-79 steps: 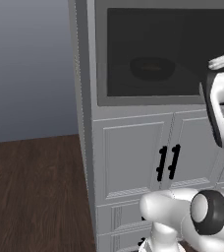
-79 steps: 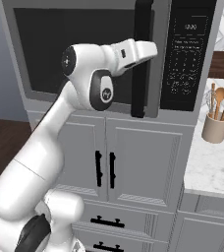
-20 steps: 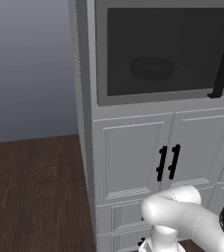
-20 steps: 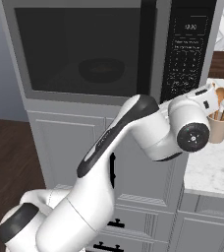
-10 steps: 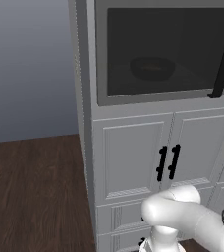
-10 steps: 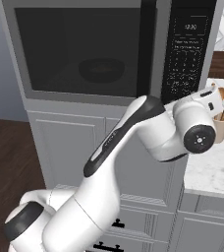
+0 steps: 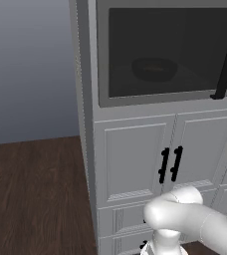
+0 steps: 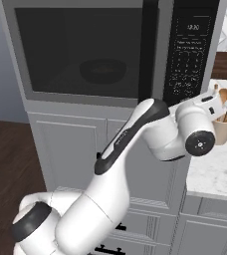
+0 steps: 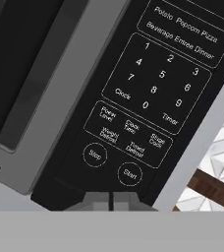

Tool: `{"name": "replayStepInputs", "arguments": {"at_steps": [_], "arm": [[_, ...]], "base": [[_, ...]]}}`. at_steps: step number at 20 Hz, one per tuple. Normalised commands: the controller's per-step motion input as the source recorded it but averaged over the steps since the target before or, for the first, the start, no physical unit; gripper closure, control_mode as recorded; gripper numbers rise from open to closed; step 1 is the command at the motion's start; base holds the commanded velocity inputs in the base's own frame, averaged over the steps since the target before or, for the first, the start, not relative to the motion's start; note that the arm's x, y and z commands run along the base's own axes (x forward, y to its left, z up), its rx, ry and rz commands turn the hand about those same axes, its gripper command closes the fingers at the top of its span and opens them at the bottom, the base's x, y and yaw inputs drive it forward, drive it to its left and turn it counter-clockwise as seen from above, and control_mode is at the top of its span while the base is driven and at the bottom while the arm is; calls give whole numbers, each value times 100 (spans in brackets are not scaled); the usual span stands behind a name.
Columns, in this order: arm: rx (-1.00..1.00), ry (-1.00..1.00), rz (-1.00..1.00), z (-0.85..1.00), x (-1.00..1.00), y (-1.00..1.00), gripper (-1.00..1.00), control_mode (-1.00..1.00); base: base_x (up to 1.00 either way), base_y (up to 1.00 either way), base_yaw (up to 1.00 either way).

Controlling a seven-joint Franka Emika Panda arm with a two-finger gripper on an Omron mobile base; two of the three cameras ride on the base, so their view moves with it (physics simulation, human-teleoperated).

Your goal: Open the microwave, place the bowl with waffle inside the microwave, then close the microwave door and turn it on.

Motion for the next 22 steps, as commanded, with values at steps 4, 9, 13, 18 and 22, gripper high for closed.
{"name": "replayStepInputs", "arguments": {"at_steps": [4,9,13,18,22], "arm": [[0,0,-1,0,31,-20,100,-100],[0,0,-1,0,19,-23,100,-100],[0,0,0,0,3,-15,100,-100],[0,0,0,0,5,0,100,-100],[0,0,1,0,0,12,100,-100]], "base": [[0,0,0],[0,0,0],[0,0,0],[0,0,0],[0,0,0]]}}
